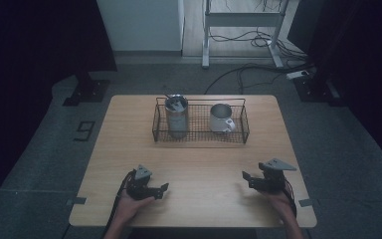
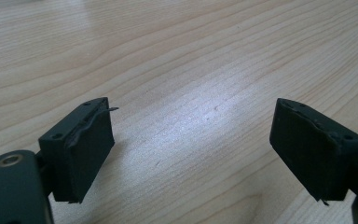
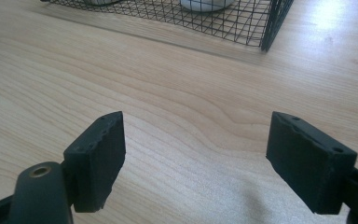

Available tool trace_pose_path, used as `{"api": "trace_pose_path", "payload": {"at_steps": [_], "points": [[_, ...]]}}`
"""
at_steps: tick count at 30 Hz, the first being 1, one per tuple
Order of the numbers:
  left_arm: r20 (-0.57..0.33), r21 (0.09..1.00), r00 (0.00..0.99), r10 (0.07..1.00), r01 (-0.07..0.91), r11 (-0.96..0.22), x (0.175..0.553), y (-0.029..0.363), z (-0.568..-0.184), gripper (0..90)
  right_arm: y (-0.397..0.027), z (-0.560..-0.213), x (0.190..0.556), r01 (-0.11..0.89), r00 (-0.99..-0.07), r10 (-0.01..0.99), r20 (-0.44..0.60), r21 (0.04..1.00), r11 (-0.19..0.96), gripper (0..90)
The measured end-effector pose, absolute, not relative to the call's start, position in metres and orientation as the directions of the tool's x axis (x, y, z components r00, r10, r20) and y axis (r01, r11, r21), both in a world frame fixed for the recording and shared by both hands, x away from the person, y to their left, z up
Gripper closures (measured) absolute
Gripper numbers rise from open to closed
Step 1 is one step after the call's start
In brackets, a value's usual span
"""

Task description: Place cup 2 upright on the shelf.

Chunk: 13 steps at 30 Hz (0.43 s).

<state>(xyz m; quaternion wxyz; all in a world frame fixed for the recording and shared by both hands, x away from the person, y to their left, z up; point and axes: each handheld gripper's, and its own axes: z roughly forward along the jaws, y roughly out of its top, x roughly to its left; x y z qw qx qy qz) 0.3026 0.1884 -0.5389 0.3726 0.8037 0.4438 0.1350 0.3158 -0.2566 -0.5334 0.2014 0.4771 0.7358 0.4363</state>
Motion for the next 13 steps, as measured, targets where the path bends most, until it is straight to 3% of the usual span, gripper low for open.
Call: {"api": "trace_pose_path", "payload": {"at_steps": [13], "points": [[-0.116, 0.719, 0.573, 0.812, 0.612, -0.329, 0.3022, 0.1883, -0.5380, 13.5, -0.2545, -0.5377, 0.3177, 0.536, -0.460, 0.881, 0.110, 0.826, 0.176, 18.9]]}}
